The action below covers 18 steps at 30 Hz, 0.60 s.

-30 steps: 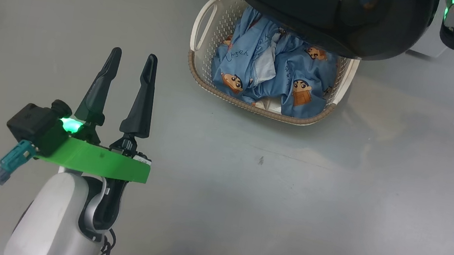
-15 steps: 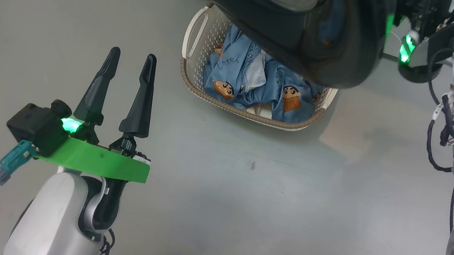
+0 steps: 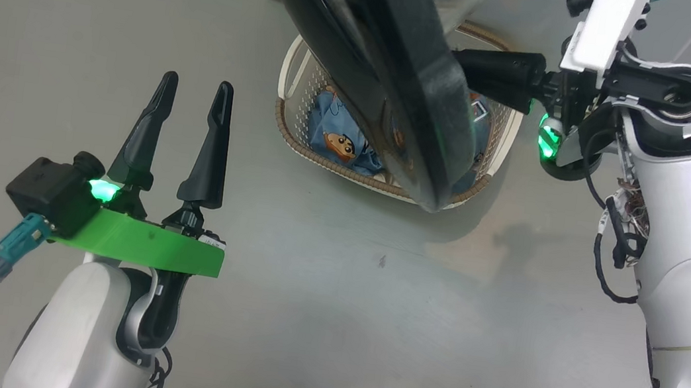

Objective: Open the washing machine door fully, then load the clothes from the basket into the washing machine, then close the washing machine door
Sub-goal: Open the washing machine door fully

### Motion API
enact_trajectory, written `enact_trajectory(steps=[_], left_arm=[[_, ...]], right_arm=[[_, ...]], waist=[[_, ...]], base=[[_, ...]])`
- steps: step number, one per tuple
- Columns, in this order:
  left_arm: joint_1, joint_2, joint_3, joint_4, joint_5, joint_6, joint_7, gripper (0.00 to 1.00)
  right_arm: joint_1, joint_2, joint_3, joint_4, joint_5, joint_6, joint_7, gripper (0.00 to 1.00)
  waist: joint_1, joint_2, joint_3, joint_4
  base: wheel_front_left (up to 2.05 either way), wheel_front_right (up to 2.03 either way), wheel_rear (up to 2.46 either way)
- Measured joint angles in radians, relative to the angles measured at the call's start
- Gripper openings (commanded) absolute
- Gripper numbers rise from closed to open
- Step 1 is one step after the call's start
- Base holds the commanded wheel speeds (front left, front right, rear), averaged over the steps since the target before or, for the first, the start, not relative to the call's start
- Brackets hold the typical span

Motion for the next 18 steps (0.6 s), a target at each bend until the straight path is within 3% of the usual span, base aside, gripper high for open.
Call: enact_trajectory(steps=[10,18], left_arm=[[0.002,0.0,0.028,0.01,0.007,0.0,0.0,1.0],[0.006,0.0,0.019,0.033,0.007,0.0,0.0,1.0]], right_arm=[[0.071,0.003,0.068,-0.039,0.043,-0.002,0.003,0.0],[0.133,0.001,0.146,-0.082,0.153,0.005,-0.041,0.0]], waist=[[0.0,0.0,-0.016,0.007],[0.0,0.0,-0.033,0.022]], base=[[0.0,0.0,0.0],[0.0,0.0,0.0]])
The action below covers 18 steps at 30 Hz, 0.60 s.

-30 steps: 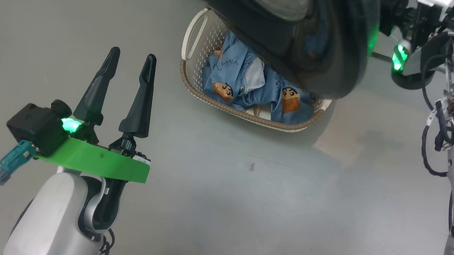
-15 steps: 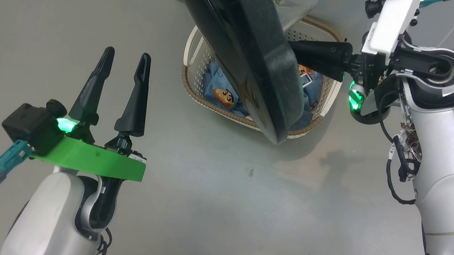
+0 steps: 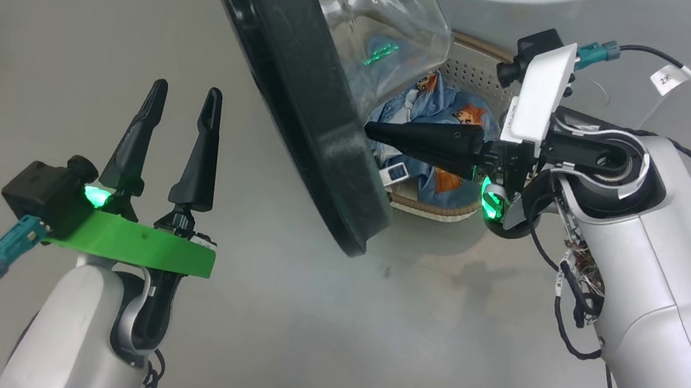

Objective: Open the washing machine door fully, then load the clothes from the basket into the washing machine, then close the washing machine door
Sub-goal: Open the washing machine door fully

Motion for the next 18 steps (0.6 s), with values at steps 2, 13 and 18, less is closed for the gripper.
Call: enact_trajectory(steps=[2,13,18], left_arm=[[0.002,0.0,0.01,0.001,0.0,0.0,0.0,1.0],[0.021,0.0,0.033,0.026,0.005,0.0,0.0,1.0],[0.033,0.0,0.058,0.036,0.015,0.0,0.0,1.0]], right_arm=[[0.007,-0.001,0.026,-0.012,0.027,0.0,-0.016,0.0],[0.036,-0.001,0.126,-0.044,0.106,0.018,-0.11,0.0],[0.049,0.007,0.149,-0.049,0.125,0.028,-0.149,0.0]], waist=[[0.0,0.0,-0.005,0.004],[0.0,0.0,-0.04,0.016],[0.0,0.0,-0.061,0.011]], base=[[0.0,0.0,0.0],[0.0,0.0,0.0],[0.0,0.0,0.0]])
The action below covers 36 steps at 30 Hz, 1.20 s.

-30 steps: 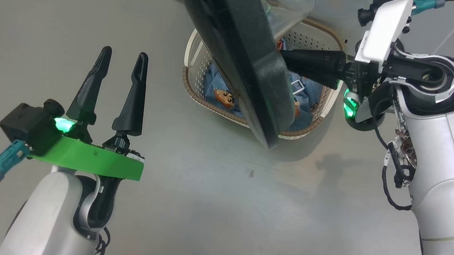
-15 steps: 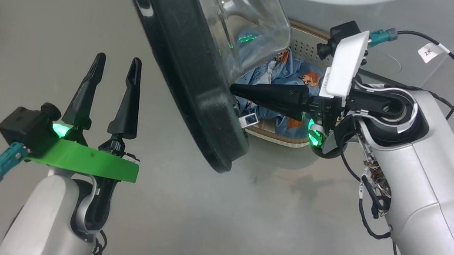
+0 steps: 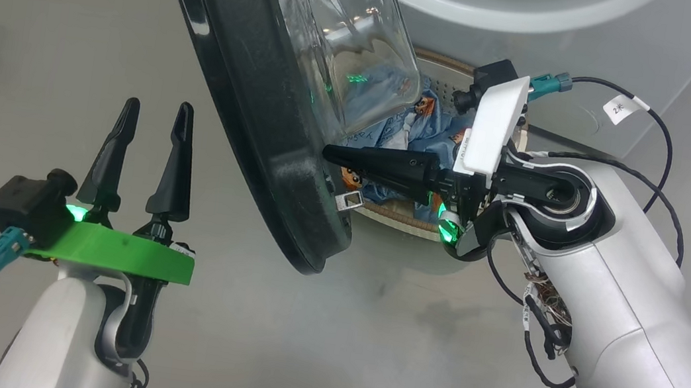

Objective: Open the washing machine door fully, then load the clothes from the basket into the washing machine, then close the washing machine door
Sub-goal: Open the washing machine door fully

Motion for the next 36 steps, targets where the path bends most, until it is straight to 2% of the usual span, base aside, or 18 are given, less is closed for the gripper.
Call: enact_trajectory(steps=[12,21,36], left_arm=[[0.041,0.0,0.098,0.032,0.074,0.0,0.0,1.0],[0.114,0.024,0.165,0.045,0.136,0.0,0.0,1.0],[0.214,0.03,0.229,0.037,0.164,0.0,0.0,1.0]], right_arm=[[0.048,0.004,-0.036,0.02,0.054,0.067,-0.098,0.0],[0.13,0.011,-0.041,0.026,0.105,0.123,-0.16,0.0],[0.258,0.017,-0.09,0.018,0.135,0.154,-0.273,0.0]], waist=[[0.0,0.0001,-0.073,-0.058],[0.0,0.0001,-0.155,-0.152],[-0.0001,0.0001,-0.268,-0.315]], base=[[0.0,0.0,0.0],[0.0,0.0,0.0],[0.0,0.0,0.0]])
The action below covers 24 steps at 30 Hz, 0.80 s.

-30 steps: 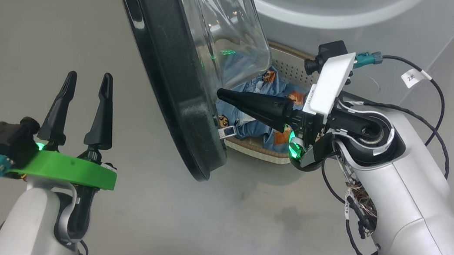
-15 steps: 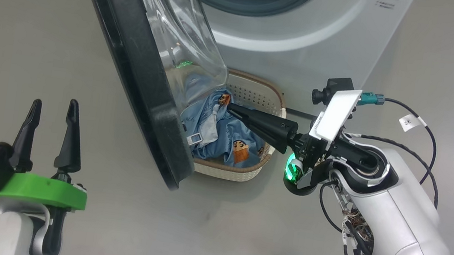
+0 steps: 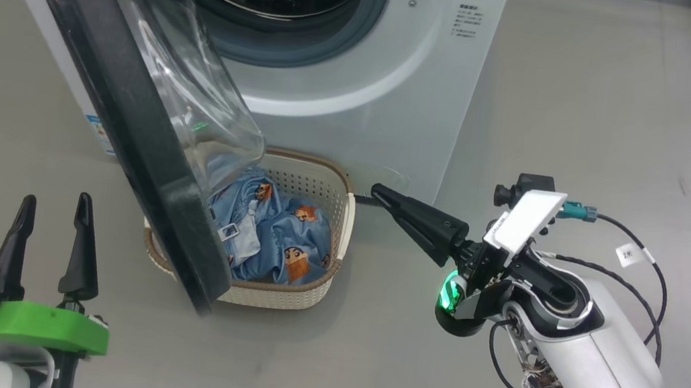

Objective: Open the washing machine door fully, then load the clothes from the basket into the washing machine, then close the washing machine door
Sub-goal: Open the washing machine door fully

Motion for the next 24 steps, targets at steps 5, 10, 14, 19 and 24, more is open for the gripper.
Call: enact_trajectory(steps=[5,10,14,19,24], left_arm=[[0.018,-0.001,0.012,-0.006,0.002,0.0,0.0,1.0],[0.035,-0.001,0.027,-0.02,0.002,0.0,0.0,1.0],[0.04,-0.002,0.026,-0.027,0.002,0.0,0.0,1.0],[0.042,-0.003,0.024,-0.035,0.002,0.0,0.0,1.0],[0.045,-0.004,0.015,-0.038,0.004,0.0,0.0,1.0]], right_arm=[[0.023,0.0,-0.038,-0.002,-0.041,0.013,-0.083,1.0],[0.024,-0.058,-0.091,-0.006,-0.209,0.021,-0.26,1.0],[0.023,-0.105,-0.089,-0.022,-0.368,0.022,-0.385,1.0],[0.021,-0.166,-0.065,-0.045,-0.582,0.025,-0.548,1.0],[0.013,-0.234,-0.029,-0.078,-0.829,0.03,-0.732,1.0]], waist=[[0.0,0.0,-0.023,-0.034],[0.0,0.0,-0.042,-0.071],[0.0,0.0,-0.051,-0.094],[0.0,0.0,-0.06,-0.111],[0.0,0.0,-0.063,-0.122]], base=[[0.0,0.0,0.0],[0.0,0.0,0.0],[0.0,0.0,0.0],[0.0,0.0,0.0],[0.0,0.0,0.0]])
